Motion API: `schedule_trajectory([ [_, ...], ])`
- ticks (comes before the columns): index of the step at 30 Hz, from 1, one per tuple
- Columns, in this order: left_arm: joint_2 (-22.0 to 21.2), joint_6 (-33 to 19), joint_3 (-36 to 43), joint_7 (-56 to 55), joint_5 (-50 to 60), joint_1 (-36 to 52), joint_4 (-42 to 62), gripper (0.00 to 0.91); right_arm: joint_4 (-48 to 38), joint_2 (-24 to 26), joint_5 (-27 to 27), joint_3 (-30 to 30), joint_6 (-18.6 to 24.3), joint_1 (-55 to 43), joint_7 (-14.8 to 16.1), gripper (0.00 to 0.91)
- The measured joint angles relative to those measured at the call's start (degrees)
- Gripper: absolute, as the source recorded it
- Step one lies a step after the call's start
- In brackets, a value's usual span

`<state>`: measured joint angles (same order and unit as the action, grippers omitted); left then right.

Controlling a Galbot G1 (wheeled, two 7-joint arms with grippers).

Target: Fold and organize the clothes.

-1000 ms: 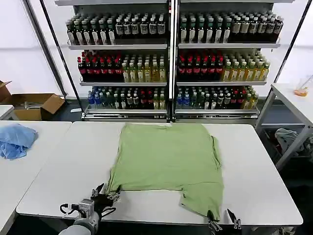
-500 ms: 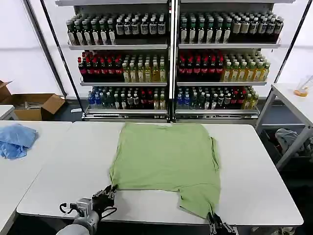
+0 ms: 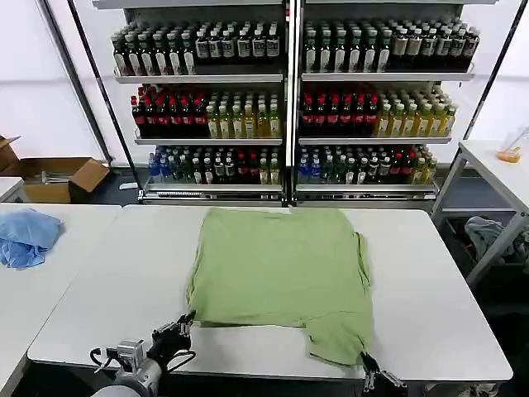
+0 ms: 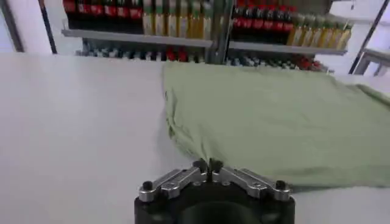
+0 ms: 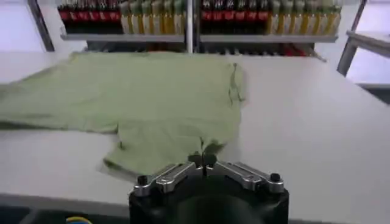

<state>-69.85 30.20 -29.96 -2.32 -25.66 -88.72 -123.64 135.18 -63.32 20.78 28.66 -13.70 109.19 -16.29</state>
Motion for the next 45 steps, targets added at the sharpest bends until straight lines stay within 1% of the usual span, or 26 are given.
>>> schedule_trajectory([
  [8, 0.86, 0.03, -1.80, 0.40, -1.99, -0.91, -3.58, 0.081, 1.08, 1.78, 2.62, 2.82, -0.04, -2.64, -0.54, 0.000],
  [12, 1.54, 0.05, -1.65, 1.01, -2.48, 0.07, -3.76, 0.111, 0.43, 3.09, 4.27, 2.99, -0.56, -6.20, -0.77, 0.000],
  [16, 2.46, 0.14, -1.03, 1.27, -2.77, 1.79, -2.75, 0.101, -1.30, 4.70, 5.52, 2.21, -1.11, -10.73, -0.61, 0.000],
  [23, 4.36, 0.20, 0.51, 1.21, -4.20, 6.26, 0.79, 0.091, -5.90, 7.57, 7.48, -0.97, -2.27, -20.58, -0.42, 0.000],
  [26, 4.90, 0.26, 1.19, 1.16, -5.02, 8.43, 2.72, 0.081, -8.46, 8.23, 7.88, -2.82, -2.90, -24.96, -0.45, 0.000],
  [28, 5.31, 0.25, 1.69, 1.13, -5.50, 10.08, 4.14, 0.091, -10.18, 8.42, 8.00, -4.01, -3.19, -27.57, -0.48, 0.000],
  [36, 5.70, -0.34, 4.48, 0.76, -6.04, 16.71, 10.48, 0.091, -18.08, 8.16, 7.71, -8.98, -3.66, -36.74, -0.39, 0.000],
  [45, 4.71, -1.43, 7.79, 0.20, -4.93, 22.86, 17.57, 0.091, -24.98, 6.47, 6.02, -13.18, -3.79, -43.36, -0.02, 0.000],
])
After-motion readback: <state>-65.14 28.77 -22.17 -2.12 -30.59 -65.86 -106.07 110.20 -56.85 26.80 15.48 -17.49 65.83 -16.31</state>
